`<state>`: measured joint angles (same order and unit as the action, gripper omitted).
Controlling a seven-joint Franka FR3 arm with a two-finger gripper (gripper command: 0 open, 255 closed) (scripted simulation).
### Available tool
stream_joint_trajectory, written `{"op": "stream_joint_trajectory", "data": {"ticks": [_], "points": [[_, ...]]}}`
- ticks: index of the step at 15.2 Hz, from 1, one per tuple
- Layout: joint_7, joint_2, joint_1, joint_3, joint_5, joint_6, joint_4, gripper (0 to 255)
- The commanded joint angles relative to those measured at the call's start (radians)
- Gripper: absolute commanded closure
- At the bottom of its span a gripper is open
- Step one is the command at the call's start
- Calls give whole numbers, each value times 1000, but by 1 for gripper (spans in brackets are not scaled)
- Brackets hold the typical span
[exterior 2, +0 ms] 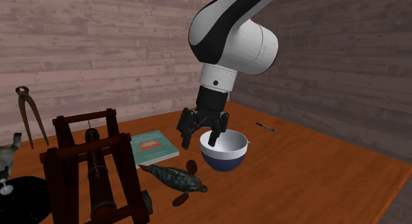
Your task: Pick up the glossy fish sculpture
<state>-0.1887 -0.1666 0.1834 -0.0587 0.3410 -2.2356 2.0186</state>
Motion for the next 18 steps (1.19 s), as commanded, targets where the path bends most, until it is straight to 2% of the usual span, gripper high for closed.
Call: {"op": "stream_joint_trajectory", "data": {"ticks": [1, 11, 12, 18], "points": [[-3, -72, 8, -10, 13, -18, -54, 0], [-34, -128, 7, -17, 32, -101, -24, 0], [-27, -120, 10, -18, 30, -97, -21, 255], [-31, -103, 9, -19, 34, -103, 2, 255]]}}
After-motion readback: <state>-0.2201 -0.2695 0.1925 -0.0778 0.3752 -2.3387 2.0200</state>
